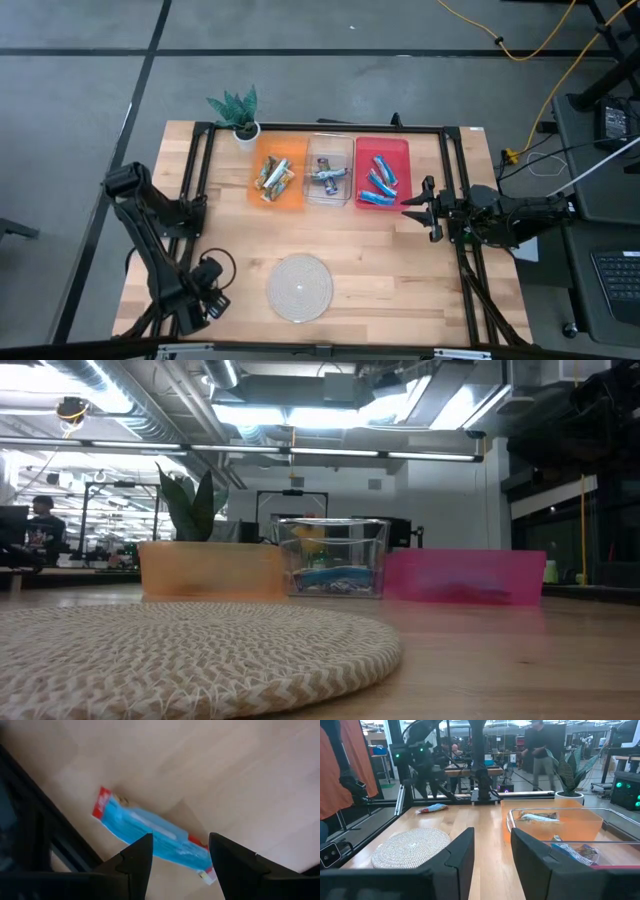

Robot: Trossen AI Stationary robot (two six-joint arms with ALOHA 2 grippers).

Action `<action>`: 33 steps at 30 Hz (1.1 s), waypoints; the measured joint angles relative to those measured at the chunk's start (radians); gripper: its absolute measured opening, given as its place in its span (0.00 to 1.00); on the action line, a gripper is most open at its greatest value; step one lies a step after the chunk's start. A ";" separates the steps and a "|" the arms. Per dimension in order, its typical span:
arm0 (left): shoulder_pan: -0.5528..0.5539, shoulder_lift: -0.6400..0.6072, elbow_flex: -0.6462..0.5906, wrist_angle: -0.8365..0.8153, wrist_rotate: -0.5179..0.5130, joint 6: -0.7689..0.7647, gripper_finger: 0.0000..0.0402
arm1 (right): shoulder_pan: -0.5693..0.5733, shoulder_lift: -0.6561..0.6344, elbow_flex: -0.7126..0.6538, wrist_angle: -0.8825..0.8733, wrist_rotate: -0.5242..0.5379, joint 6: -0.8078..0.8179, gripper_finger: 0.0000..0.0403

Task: Pick and place Granola Bars by type
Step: Put the red granola bar into the pink bin

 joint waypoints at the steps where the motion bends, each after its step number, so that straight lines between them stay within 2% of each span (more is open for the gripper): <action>1: 0.000 0.012 0.000 0.015 0.012 -0.006 0.47 | 0.000 0.000 0.000 0.000 0.000 0.000 0.33; 7: 0.000 0.049 0.000 0.098 0.037 -0.016 0.56 | 0.000 0.000 0.000 0.000 0.000 0.000 0.33; 17: -0.005 0.105 0.000 0.110 0.095 -0.035 0.74 | 0.000 0.000 0.000 0.000 0.000 0.000 0.33; 33: -0.015 0.200 0.001 0.120 0.137 -0.024 0.76 | 0.000 0.000 0.000 0.000 0.000 0.000 0.33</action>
